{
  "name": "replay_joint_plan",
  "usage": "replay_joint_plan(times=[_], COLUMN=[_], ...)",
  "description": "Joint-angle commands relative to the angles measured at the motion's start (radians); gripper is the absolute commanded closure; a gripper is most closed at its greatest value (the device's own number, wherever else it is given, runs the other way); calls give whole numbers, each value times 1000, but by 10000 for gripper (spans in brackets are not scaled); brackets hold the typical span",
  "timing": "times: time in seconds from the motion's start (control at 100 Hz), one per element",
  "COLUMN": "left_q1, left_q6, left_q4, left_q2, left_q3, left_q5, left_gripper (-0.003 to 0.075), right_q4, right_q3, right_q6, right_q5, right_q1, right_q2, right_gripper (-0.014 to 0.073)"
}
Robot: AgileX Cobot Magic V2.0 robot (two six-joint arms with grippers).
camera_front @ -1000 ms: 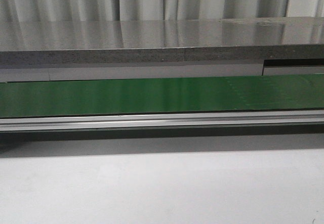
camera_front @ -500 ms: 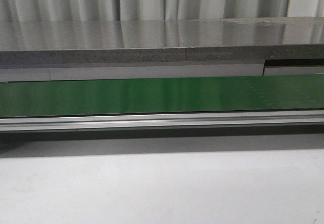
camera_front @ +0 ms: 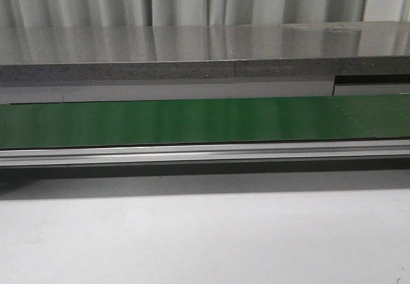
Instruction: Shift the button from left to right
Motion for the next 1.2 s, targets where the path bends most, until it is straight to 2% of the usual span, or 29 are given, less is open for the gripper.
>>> replay_joint_plan(times=[0.0,0.39,0.66,0.91,1.19], left_q1=[-7,-7,-7,-7,-7], left_q6=[-2,-2,-2,-2,-2], left_q4=[-4,-4,-4,-4,-4], left_q2=[7,7,7,7,7], left_q3=[-27,-27,-27,-27,-27], left_q5=[-87,-87,-87,-87,-84], left_gripper=[739,739,739,739,739], right_q4=[-1,-10,-25,-28,-28], right_q3=[-29,0,121,259,325], right_q6=[0,0,0,0,0], right_q5=[-71,-66,-54,-49,-31], right_q1=[1,9,96,104,104], right_q2=[2,-21,-224,-429,-435], right_gripper=[662,662,662,662,662])
